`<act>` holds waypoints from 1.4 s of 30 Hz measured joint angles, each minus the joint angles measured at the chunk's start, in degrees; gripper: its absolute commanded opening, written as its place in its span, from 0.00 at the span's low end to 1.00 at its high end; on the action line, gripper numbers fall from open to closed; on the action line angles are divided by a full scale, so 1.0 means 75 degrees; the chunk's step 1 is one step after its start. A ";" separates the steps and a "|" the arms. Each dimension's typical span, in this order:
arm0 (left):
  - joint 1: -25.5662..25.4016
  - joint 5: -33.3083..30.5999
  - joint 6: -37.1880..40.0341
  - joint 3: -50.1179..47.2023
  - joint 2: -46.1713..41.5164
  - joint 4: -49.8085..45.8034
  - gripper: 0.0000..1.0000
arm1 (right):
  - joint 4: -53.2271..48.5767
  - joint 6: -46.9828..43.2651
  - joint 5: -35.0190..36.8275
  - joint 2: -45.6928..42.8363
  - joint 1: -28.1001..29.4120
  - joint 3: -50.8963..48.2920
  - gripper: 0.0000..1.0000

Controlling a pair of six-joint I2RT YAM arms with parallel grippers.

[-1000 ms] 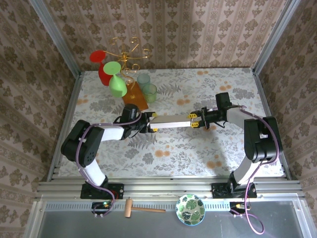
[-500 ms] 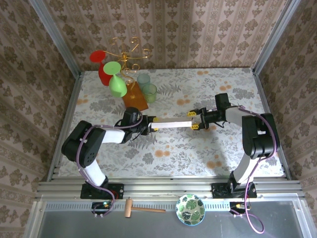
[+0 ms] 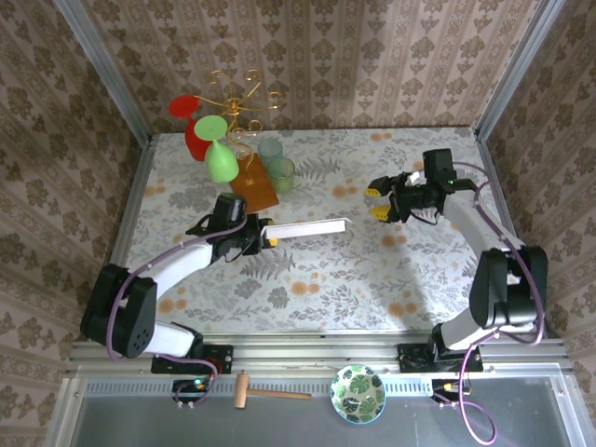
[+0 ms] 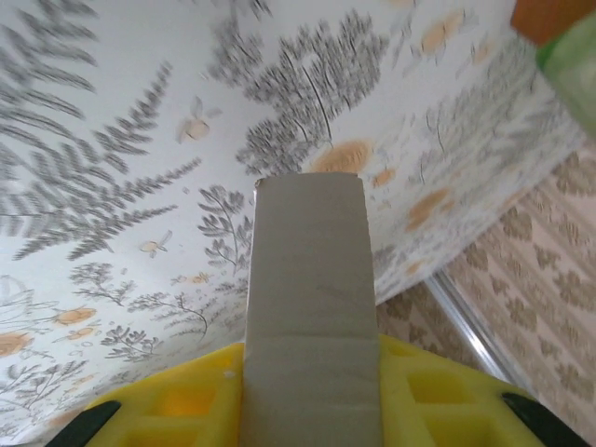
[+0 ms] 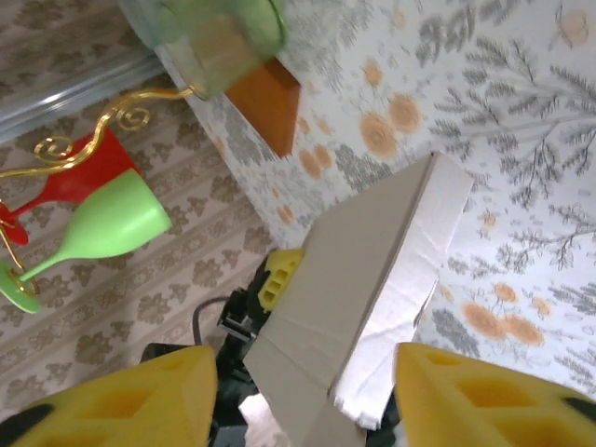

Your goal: Fold the paper box

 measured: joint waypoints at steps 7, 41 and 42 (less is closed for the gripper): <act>0.0589 0.0134 0.0003 0.0405 0.0239 -0.1536 0.25 | -0.0927 -0.3013 0.2288 -0.0807 0.1338 0.0280 0.33; 0.1297 0.1148 0.0726 0.0962 0.1364 -0.2168 0.24 | -0.2940 -0.8221 0.4366 0.1772 0.3555 0.2993 0.33; 0.1309 0.1163 0.0729 0.0968 0.1378 -0.2168 0.24 | -0.2940 -0.8218 0.4377 0.1772 0.3555 0.2996 0.32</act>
